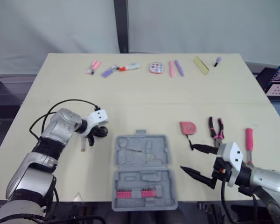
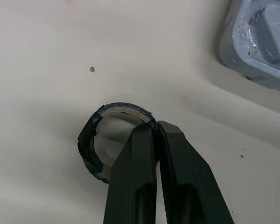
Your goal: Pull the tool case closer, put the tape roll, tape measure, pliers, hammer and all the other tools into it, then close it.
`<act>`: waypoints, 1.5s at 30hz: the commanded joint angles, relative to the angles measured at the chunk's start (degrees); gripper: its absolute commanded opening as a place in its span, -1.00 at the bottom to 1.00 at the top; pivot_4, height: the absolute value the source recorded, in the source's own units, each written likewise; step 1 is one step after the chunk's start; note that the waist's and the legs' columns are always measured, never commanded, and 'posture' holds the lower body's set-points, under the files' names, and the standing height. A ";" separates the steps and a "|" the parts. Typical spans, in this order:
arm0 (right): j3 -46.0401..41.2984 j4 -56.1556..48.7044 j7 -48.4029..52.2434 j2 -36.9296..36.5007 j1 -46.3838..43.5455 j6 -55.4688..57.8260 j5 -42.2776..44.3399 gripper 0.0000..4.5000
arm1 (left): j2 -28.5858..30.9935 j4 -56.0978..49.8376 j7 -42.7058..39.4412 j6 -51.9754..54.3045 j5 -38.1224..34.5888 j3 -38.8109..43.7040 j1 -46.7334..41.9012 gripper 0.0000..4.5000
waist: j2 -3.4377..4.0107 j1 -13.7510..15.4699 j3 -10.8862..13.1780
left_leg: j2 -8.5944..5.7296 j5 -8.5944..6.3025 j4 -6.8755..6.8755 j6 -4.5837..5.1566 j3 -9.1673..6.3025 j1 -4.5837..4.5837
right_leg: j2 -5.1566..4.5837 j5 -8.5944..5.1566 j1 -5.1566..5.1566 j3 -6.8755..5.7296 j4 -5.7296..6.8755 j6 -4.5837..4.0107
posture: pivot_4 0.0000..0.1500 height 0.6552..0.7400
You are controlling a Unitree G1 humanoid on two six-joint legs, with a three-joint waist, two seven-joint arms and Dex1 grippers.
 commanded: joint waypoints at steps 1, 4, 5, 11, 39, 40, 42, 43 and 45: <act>-1.93 -0.29 -0.05 0.04 -0.34 -1.58 0.31 1.00 | 2.88 -4.41 -2.11 2.29 -2.28 3.75 1.25 -0.98 | 0.00 -0.03 0.00 | 0.00 0.00 0.00 0.00 0.00 0.00 | 0.00 0.00 -0.01 0.01 0.01 0.00 | 1.00 1.00; -2.60 -0.02 0.33 -0.27 -0.42 -1.90 0.39 1.00 | 3.96 -8.37 -4.52 4.76 -5.97 6.75 1.90 -0.98 | 0.00 0.07 0.00 | 0.00 0.00 0.00 -0.01 -0.01 -0.02 | -0.02 0.00 -0.08 0.02 0.08 0.00 | 1.00 1.00; -2.72 0.00 0.43 -0.32 -0.39 -2.01 0.39 1.00 | 4.15 -9.29 -4.97 5.45 -6.68 7.27 2.11 -0.98 | 0.00 0.18 0.00 | 0.00 0.00 0.01 -0.01 -0.01 -0.03 | -0.03 0.00 -0.10 0.03 0.11 0.00 | 1.00 1.00; -4.18 0.29 2.33 -0.82 1.38 -3.68 0.66 1.00 | 5.30 -22.07 -13.10 11.80 -20.99 15.51 6.90 -0.98 | 0.00 0.19 0.00 | -0.07 -0.03 0.07 0.00 -0.17 -0.13 | -0.09 0.00 -0.09 0.04 0.09 0.00 | 1.00 1.00; -0.47 -1.38 0.35 2.29 7.42 -8.40 -4.17 1.00 | 0.07 -20.47 -12.75 7.31 -21.24 6.08 8.82 -0.98 | 0.01 0.27 0.00 | -0.08 -0.04 0.12 0.02 -0.19 -0.31 | 0.01 0.00 -0.05 0.00 -0.03 0.00 | 1.00 1.00; -0.41 -1.46 0.27 2.34 7.50 -8.39 -4.25 1.00 | -0.33 -19.81 -12.73 7.25 -21.10 5.90 8.27 -0.98 | 0.01 0.21 -0.01 | -0.08 -0.04 0.11 0.02 -0.18 -0.31 | 0.01 0.00 -0.05 0.00 -0.04 0.00 | 1.00 1.00; -0.17 -1.68 0.10 2.39 7.74 -8.47 -4.57 1.00 | -1.01 -18.43 -12.89 6.84 -20.75 5.63 7.22 -0.98 | 0.01 0.20 -0.01 | -0.08 -0.04 0.11 0.02 -0.18 -0.31 | 0.03 0.00 -0.06 -0.01 -0.02 0.00 | 1.00 1.00; -0.06 -1.75 0.05 2.39 7.88 -8.57 -4.75 1.00 | -1.26 -17.81 -13.01 6.62 -20.59 5.49 6.76 -0.98 | 0.01 0.16 -0.01 | -0.07 -0.04 0.12 0.02 -0.18 -0.29 | 0.03 0.00 -0.06 -0.01 -0.01 0.00 | 1.00 1.00; 0.16 -1.90 -0.16 2.44 8.05 -8.79 -5.25 1.00 | -1.44 -16.62 -13.89 5.74 -20.55 5.36 6.15 -0.98 | 0.01 0.10 -0.01 | -0.05 -0.04 0.12 0.02 -0.15 -0.30 | 0.04 0.00 -0.08 -0.03 -0.02 0.00 | 1.00 1.00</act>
